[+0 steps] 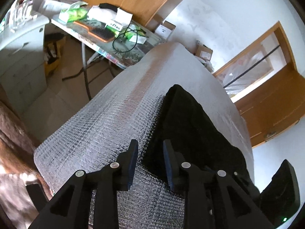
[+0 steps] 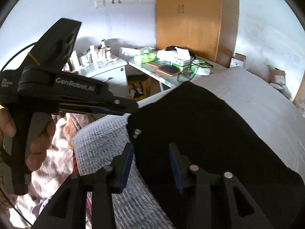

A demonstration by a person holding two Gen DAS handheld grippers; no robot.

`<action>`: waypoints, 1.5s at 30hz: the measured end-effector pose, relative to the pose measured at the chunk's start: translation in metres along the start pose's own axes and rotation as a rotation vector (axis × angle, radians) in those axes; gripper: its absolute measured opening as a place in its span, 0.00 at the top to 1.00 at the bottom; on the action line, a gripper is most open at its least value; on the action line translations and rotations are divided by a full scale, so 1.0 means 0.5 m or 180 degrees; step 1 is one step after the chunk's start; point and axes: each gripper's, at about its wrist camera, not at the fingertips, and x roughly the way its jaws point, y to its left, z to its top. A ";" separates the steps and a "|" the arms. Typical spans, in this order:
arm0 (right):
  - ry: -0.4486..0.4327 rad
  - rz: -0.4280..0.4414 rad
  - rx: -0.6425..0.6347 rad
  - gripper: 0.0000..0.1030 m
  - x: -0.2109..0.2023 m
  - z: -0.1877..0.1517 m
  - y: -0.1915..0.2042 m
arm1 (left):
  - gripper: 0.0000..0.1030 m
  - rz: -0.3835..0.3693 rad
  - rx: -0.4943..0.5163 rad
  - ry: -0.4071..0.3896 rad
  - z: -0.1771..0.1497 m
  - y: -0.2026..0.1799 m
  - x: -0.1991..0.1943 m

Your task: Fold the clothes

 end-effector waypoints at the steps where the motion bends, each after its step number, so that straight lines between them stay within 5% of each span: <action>1: 0.0014 -0.0008 -0.0027 0.61 0.007 0.003 0.006 | 0.72 -0.0006 -0.0007 0.0008 0.001 -0.001 0.001; 12: 0.0145 -0.0298 -0.0257 0.57 0.053 -0.001 0.038 | 0.65 -0.0139 -0.0053 0.0144 0.012 -0.006 0.024; 19: 0.0077 -0.0391 -0.0171 0.76 0.051 -0.004 0.025 | 0.63 -0.0147 -0.0128 0.0268 0.021 0.003 0.034; 27: -0.0061 -0.0162 0.0177 0.85 0.026 -0.010 -0.009 | 0.63 -0.0227 -0.0196 0.0386 0.035 -0.002 0.043; 33: -0.0190 -0.0039 0.0318 0.86 0.001 -0.017 -0.024 | 0.62 -0.0530 -0.0598 0.0558 0.044 0.025 0.062; 45: -0.0300 0.0105 0.0424 0.87 -0.030 -0.025 -0.032 | 0.62 -0.0819 -0.0776 0.0740 0.059 0.026 0.106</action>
